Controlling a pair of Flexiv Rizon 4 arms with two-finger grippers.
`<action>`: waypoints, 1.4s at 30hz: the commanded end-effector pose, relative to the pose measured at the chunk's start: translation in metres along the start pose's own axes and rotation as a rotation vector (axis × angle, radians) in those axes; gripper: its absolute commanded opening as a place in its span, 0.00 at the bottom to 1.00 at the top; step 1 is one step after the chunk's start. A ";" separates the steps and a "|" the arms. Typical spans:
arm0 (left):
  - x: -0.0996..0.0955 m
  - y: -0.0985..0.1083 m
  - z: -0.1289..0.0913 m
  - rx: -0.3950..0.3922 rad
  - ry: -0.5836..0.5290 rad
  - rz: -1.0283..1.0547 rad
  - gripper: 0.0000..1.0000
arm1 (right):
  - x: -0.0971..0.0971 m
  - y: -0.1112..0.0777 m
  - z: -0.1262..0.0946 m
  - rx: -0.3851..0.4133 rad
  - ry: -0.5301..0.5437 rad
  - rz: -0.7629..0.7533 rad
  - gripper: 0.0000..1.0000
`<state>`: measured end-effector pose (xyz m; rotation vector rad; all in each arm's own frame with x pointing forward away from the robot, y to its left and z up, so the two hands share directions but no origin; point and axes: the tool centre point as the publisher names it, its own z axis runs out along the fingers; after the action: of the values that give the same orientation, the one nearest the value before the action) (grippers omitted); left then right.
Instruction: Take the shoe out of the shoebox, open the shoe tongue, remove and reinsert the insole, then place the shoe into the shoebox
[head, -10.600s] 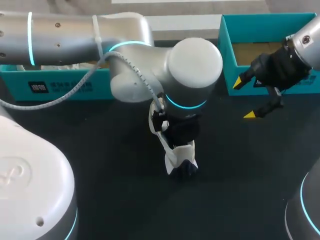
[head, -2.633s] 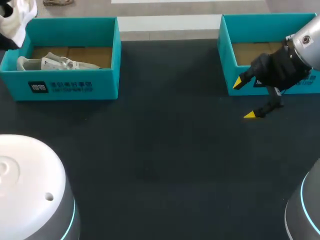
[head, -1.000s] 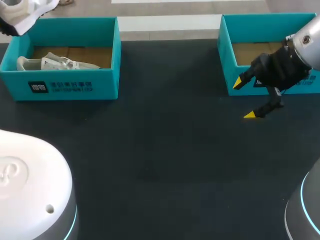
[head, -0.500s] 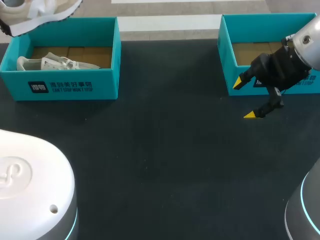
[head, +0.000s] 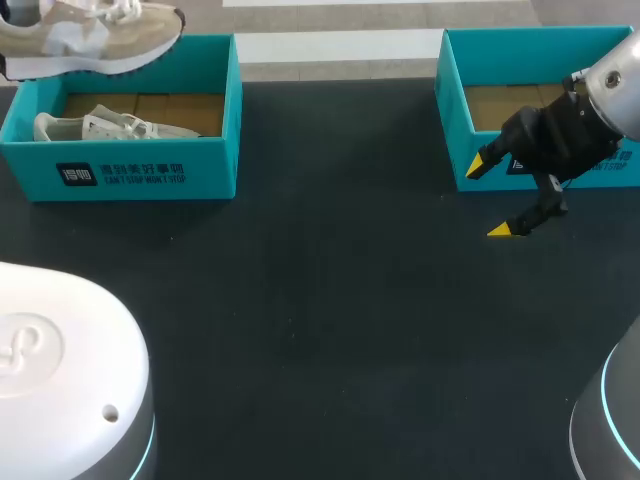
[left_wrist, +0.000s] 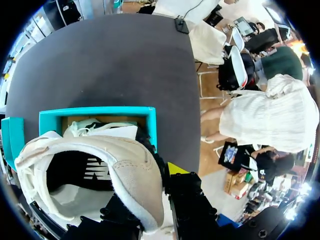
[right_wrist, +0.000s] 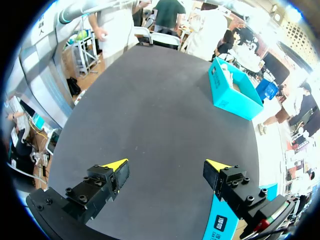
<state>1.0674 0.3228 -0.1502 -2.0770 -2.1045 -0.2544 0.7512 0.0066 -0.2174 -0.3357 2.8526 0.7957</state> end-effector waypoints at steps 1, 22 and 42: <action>0.001 -0.004 0.000 -0.015 -0.001 0.001 0.00 | 0.000 0.000 0.001 0.002 0.000 0.000 1.00; -0.012 0.038 0.039 -0.052 0.003 -0.008 0.00 | 0.000 0.000 0.001 0.002 0.000 0.000 1.00; -0.015 0.078 0.068 -0.104 0.031 0.018 0.00 | 0.000 0.000 0.001 0.002 0.000 0.000 1.00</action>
<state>1.1381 0.3249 -0.2192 -2.1344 -2.0986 -0.4144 0.7511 0.0067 -0.2174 -0.3358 2.8526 0.7956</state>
